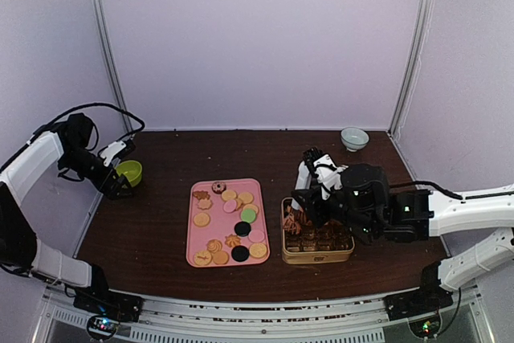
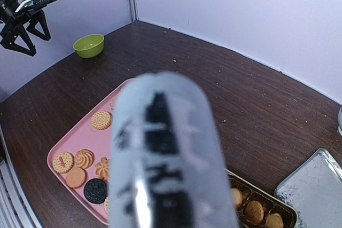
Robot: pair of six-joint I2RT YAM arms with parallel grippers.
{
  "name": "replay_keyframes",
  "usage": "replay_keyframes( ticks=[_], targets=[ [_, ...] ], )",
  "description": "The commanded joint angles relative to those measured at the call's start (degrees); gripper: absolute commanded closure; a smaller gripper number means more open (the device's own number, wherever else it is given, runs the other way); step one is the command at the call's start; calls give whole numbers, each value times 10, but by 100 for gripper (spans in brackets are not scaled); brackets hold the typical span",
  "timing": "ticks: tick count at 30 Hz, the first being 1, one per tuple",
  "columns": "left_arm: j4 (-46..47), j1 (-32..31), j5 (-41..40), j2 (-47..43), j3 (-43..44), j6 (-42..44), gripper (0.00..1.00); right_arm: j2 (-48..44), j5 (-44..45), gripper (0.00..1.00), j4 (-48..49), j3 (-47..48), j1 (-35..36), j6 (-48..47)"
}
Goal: Pack the cookies
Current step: Place the fake cookies in the empty pocket of the box.
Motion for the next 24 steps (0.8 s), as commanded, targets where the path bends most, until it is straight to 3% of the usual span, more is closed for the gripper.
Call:
replay_keyframes(
  ticks=[1, 9, 24],
  targets=[
    [17, 5, 7, 14, 26, 6, 2, 9, -27, 68, -23, 12, -1, 8],
    [17, 4, 11, 24, 29, 7, 2, 7, -44, 61, -29, 16, -1, 9],
    [17, 4, 18, 8, 26, 5, 2, -33, -69, 60, -32, -1, 0, 17]
  ],
)
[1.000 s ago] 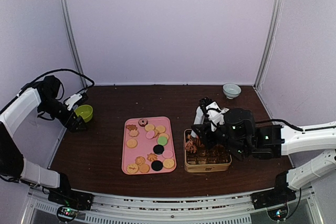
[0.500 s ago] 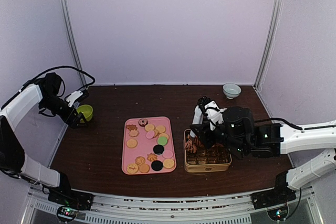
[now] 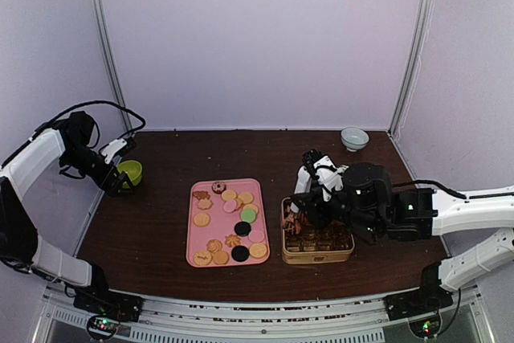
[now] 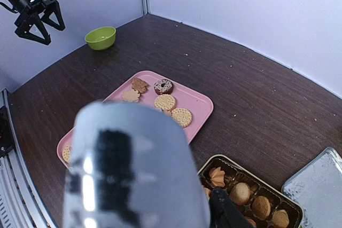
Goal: Pack the cookies
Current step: Place the fake cookies in the empty pocket of the box.
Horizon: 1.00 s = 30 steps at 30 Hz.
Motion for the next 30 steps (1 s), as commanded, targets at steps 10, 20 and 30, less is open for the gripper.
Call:
replay_keyframes(
  ticks=[10, 20, 30],
  targets=[
    [6, 4, 17, -17, 19, -4, 2, -45, -43, 60, -17, -16, 3, 16],
    [-1, 4, 14, -17, 26, -9, 2, -49, -27, 59, -28, -6, 2, -4],
    [-1, 5, 12, -17, 30, -10, 2, -49, -2, 59, -39, 14, 1, -25]
  ],
)
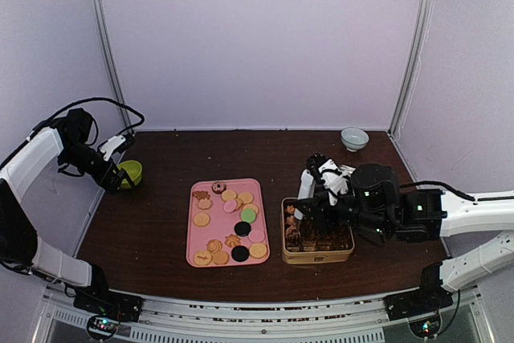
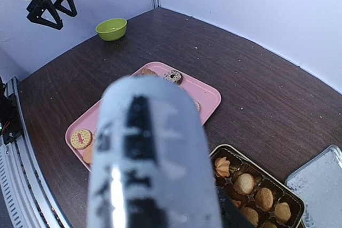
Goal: Pack the cookies
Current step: Place the fake cookies in the empty pocket of the box, then pick up the fake cookies from the plate.
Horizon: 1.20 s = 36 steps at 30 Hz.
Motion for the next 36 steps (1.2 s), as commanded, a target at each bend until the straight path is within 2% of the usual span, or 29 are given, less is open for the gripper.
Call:
replay_keyframes(
  ticks=[1, 16, 23, 29, 36],
  targets=[
    [2, 4, 6, -10, 19, -4, 2, -12, 25, 59, -4, 28, 1, -19],
    [-7, 4, 5, -9, 21, 1, 2, -16, 24, 60, -2, 78, -11, -40],
    [-7, 4, -8, -12, 23, -12, 2, 59, -21, 60, 32, 136, -11, -46],
    [-17, 4, -17, -4, 57, -27, 2, 131, -74, 60, 58, 184, -11, -50],
    [-18, 4, -49, -30, 43, -20, 2, 215, -108, 60, 70, 237, -9, -56]
  ],
)
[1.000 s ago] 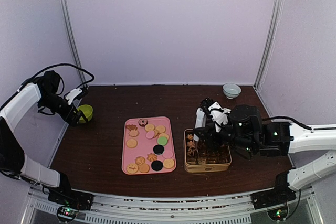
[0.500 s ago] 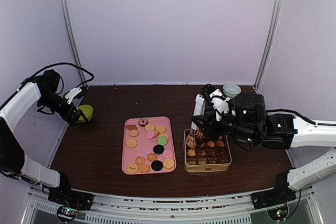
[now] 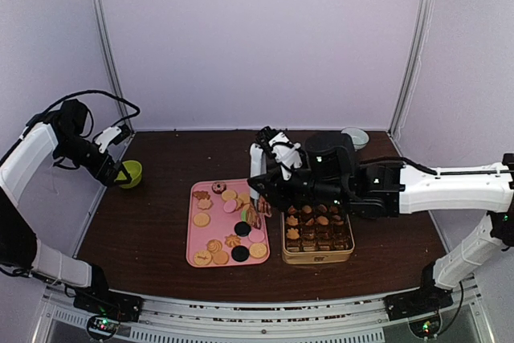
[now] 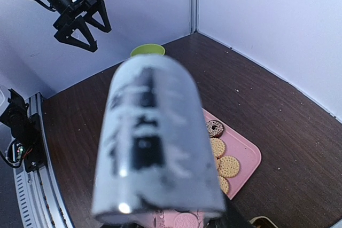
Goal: Pack the cookies
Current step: Pick up the fake cookies from the plate.
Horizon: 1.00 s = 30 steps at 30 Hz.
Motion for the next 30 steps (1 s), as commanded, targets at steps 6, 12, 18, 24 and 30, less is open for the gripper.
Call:
replay_keyframes(
  ticks=[6, 12, 18, 24, 30],
  targets=[
    [-15, 4, -35, -31, -13, -11, 2, 89, -57, 59, 45, 71, 2, -2],
    [-16, 4, -47, -60, -39, -5, 2, 138, -83, 59, 54, 101, 7, -1],
    [-19, 4, -44, -65, -56, 2, 2, 196, -108, 59, 53, 150, 16, -4],
    [-33, 4, -40, -56, -52, 1, 2, 244, -114, 59, 58, 175, 21, -8],
    [-34, 5, -35, -75, -59, 4, 2, 276, -107, 59, 53, 192, 21, -7]
  ],
)
